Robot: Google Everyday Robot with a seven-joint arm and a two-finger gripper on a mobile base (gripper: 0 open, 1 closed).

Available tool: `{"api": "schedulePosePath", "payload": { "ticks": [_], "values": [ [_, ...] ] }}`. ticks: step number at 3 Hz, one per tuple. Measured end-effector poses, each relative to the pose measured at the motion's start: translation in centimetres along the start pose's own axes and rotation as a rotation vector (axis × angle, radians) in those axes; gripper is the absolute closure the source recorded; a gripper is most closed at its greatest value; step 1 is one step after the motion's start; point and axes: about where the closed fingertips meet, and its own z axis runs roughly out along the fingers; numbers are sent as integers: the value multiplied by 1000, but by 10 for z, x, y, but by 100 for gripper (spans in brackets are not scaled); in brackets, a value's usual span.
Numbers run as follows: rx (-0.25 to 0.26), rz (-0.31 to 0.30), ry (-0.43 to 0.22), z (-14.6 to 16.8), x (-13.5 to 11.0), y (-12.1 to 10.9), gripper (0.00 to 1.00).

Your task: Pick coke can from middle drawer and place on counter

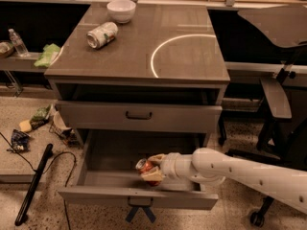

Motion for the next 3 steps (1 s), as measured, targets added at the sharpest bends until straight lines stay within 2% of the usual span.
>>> {"api": "schedulePosePath", "payload": {
  "ticks": [1,2,3],
  "values": [
    [77,-1,-31,-40,-21,3,100],
    [135,1,-98,-78,-47,6,100],
    [184,0,-188,-130,-105,2,100]
  ]
}}
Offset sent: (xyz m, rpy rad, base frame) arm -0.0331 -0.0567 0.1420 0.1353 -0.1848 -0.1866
